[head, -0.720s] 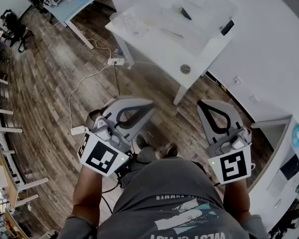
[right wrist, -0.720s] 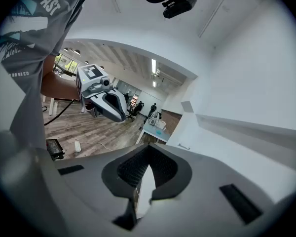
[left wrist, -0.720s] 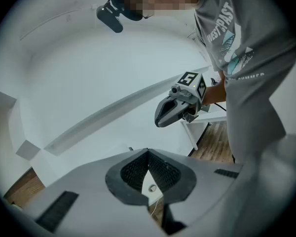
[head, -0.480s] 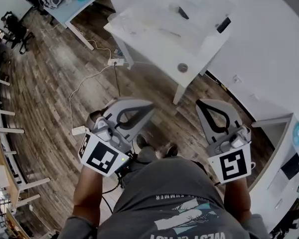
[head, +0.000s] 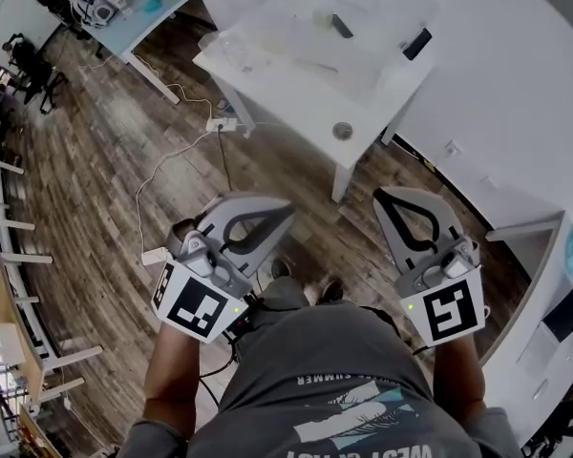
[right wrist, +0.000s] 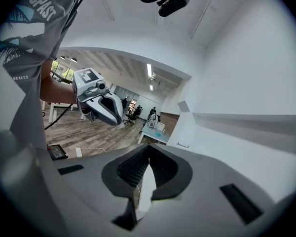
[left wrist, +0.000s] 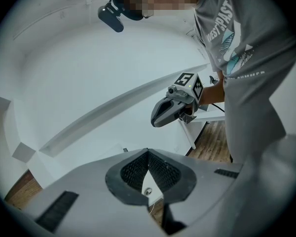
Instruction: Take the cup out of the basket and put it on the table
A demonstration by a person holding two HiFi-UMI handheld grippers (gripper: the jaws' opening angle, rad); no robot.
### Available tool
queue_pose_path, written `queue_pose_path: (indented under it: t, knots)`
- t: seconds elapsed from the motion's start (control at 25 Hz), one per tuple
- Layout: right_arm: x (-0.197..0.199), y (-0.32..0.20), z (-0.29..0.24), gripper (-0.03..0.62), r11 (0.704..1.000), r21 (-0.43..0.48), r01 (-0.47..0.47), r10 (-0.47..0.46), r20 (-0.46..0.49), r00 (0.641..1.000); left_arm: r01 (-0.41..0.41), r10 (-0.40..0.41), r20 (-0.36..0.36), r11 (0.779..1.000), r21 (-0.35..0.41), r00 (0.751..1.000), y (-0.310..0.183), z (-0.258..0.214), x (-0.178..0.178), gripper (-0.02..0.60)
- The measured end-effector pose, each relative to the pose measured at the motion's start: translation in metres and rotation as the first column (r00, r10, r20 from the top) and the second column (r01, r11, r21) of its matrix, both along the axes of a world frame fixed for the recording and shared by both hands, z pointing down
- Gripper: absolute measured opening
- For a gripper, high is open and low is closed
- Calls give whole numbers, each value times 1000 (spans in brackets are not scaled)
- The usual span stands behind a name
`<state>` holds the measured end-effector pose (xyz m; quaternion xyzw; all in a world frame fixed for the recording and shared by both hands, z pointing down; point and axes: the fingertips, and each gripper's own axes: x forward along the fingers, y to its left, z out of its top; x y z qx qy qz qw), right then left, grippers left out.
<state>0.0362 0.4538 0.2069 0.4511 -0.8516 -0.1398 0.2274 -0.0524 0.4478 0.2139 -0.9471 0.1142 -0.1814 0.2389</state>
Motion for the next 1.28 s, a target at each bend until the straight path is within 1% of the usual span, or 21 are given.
queue_pose_path:
  t: [0.16,0.36,0.6,0.76,0.92,1.04,1.2,1.28]
  knots:
    - [-6,-13,1,12,1000,-4,-12,12,14,1000,-7,7,-3,1000,-13,1000,-12,3,-8,8]
    - [-15,-41,4,12,999,-26,-34,33,-25,999,-29,28,-14,999,-26,1000,-45,8,-16,9]
    - [-27,-86,-2,12,996,-5,-85,84,-39,996,-65,64,-40,998,-19,997,-89,5,-33,8]
    - [-41,-106,-8,12,994,8,-110,110,-46,993,-91,91,-52,996,-10,995,-110,2,-47,8]
    - [-47,-126,-13,12,989,26,-145,146,-52,988,-120,119,-68,993,-5,991,-131,3,-55,8]
    - [-45,-136,-14,12,986,22,-165,166,-55,985,-133,131,-73,991,-15,989,-141,6,-55,9]
    - [-33,-149,-7,12,987,3,-162,162,-70,984,-132,129,-74,991,-34,989,-153,12,-45,8]
    - [-24,-160,-5,12,987,-1,-160,159,-50,986,-122,119,-67,992,-34,991,-165,15,-36,8]
